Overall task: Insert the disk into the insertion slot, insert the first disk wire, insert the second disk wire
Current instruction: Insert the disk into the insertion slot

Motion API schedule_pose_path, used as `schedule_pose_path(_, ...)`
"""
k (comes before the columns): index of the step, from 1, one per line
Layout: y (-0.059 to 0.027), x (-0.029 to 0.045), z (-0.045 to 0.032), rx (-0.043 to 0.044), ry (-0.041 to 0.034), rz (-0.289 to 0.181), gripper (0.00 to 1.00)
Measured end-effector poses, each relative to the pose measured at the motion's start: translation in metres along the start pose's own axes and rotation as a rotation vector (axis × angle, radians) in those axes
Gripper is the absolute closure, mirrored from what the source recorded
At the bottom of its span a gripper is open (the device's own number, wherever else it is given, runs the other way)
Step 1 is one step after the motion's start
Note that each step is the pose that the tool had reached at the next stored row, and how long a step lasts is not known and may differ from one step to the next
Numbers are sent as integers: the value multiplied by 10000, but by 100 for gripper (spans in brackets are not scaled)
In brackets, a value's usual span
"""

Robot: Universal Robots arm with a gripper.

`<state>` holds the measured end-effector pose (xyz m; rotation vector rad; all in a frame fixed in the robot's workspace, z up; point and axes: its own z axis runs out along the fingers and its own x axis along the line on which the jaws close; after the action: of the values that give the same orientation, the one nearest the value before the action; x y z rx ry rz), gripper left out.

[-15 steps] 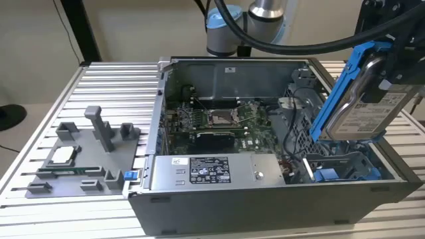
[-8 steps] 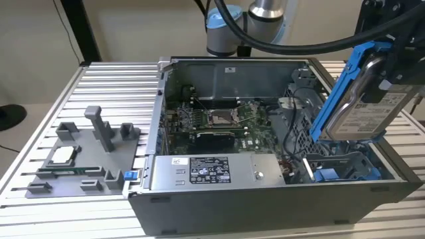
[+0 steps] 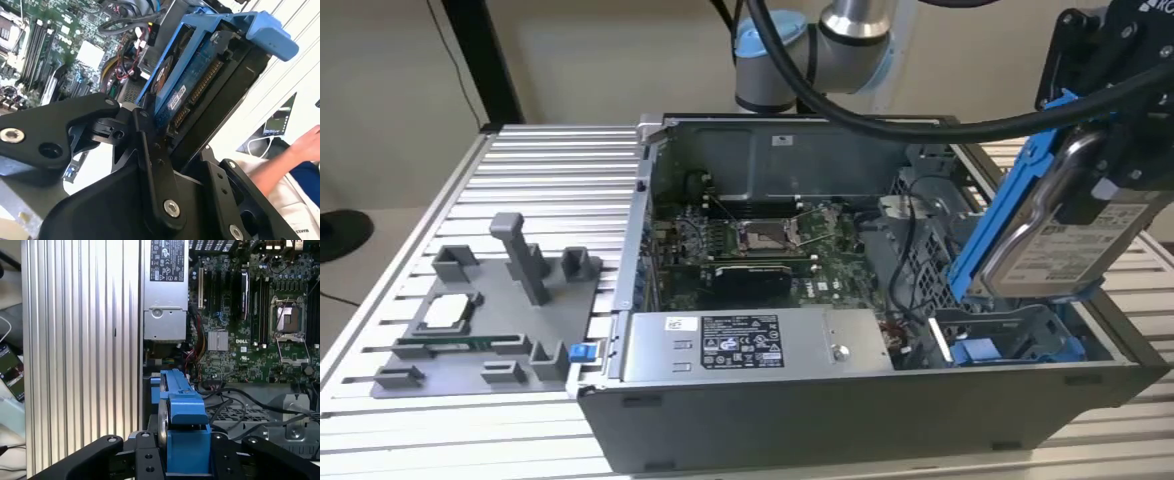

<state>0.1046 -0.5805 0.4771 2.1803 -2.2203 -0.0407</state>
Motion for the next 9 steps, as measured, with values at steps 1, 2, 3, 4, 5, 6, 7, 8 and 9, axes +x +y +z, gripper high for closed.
schedule_pose_path(1, -2, 14, 6, 0, 1, 0, 100)
schedule_pose_path(2, -5, 26, 16, 0, -1, 0, 100)
schedule_pose_path(3, -9, 35, 25, 0, -1, -1, 100)
schedule_pose_path(4, -14, 44, 37, 0, -4, -1, 100)
schedule_pose_path(5, -18, 52, 48, 0, -3, 0, 100)
schedule_pose_path(6, -23, 58, 60, 0, -2, -1, 100)
schedule_pose_path(7, -28, 61, 73, 0, 0, 0, 100)
schedule_pose_path(8, -34, 62, 86, 0, 0, 0, 100)
schedule_pose_path(9, -41, 64, 101, 0, 0, 0, 100)
